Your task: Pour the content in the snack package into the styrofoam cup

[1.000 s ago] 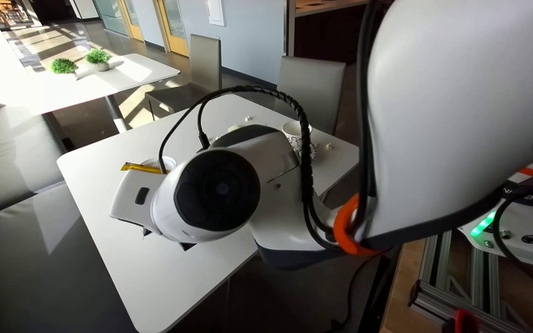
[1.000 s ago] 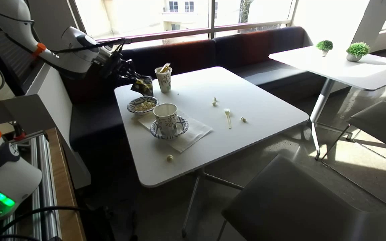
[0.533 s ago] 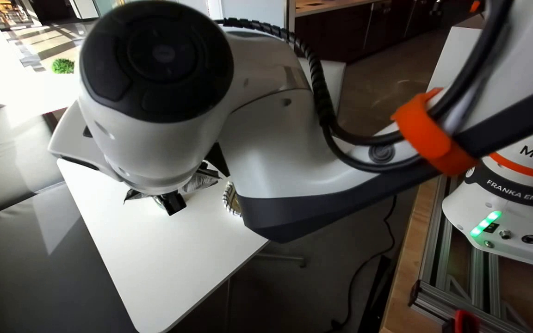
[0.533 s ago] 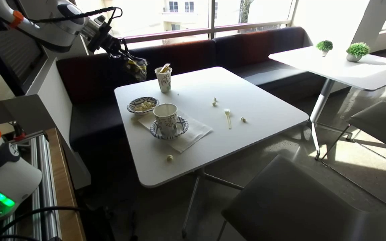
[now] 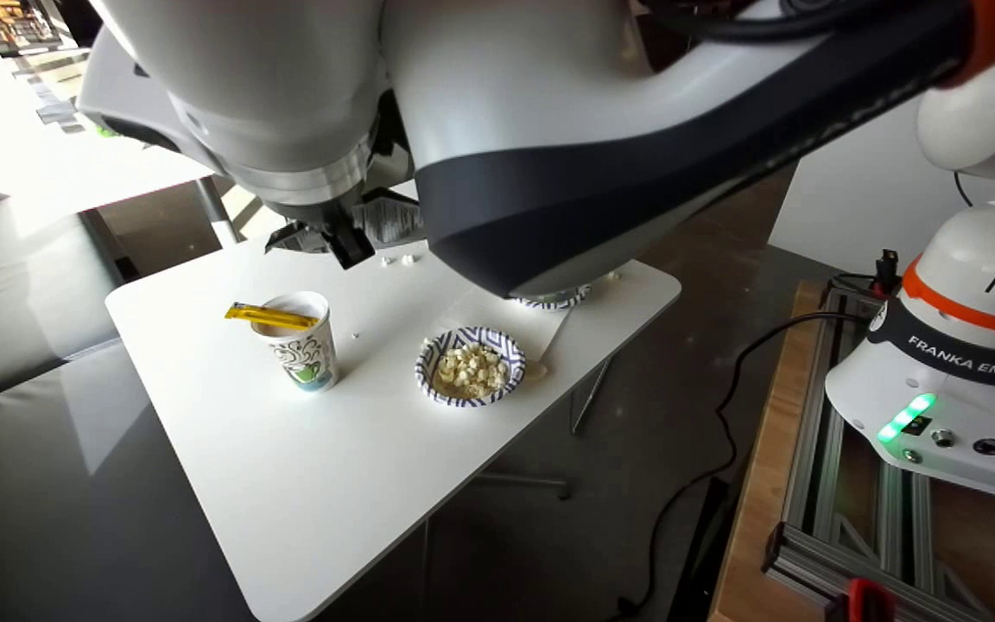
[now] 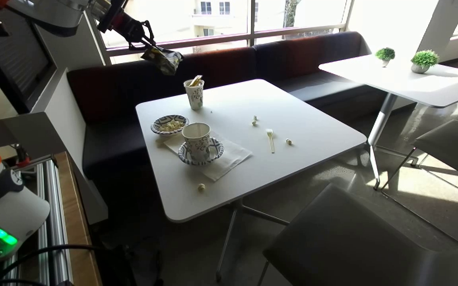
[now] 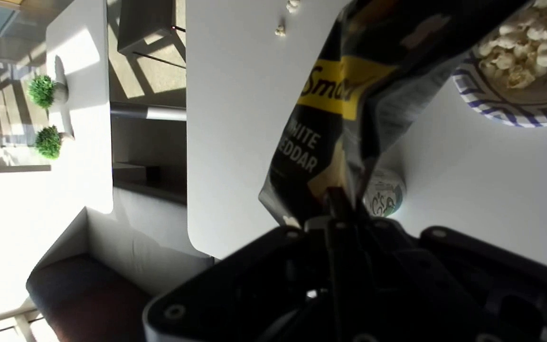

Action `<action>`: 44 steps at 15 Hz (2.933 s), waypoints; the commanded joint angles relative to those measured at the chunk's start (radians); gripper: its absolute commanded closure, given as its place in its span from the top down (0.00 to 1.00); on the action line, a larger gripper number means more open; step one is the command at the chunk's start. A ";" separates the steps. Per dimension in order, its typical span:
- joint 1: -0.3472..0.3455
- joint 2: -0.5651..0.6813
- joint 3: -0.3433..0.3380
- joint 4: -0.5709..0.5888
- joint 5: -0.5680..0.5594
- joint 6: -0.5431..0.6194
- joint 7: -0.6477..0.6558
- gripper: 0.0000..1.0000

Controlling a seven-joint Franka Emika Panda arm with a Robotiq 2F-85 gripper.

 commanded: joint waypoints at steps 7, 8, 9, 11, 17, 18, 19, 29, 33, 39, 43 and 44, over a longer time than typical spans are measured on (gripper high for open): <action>-0.038 0.237 -0.129 -0.050 -0.154 -0.116 -0.186 0.00; -0.026 0.261 -0.155 -0.063 -0.161 -0.133 -0.186 0.00; -0.004 0.290 -0.190 -0.082 -0.168 -0.143 -0.184 0.00; 0.056 0.363 -0.275 -0.128 -0.186 -0.128 -0.181 0.00; 0.309 0.454 -0.609 -0.261 -0.048 0.026 -0.284 0.00; 0.349 0.459 -0.663 -0.285 0.004 0.068 -0.317 0.00; 0.378 0.451 -0.707 -0.311 0.076 0.111 -0.369 0.00; 0.748 0.525 -1.120 -0.327 0.018 0.160 -0.329 0.01; 0.751 0.527 -1.122 -0.326 0.018 0.161 -0.328 0.01; 0.834 0.529 -1.220 -0.303 -0.001 0.131 -0.328 0.00; 1.006 0.526 -1.408 -0.280 0.000 0.106 -0.356 0.00; 1.030 0.530 -1.440 -0.277 0.006 0.104 -0.368 0.00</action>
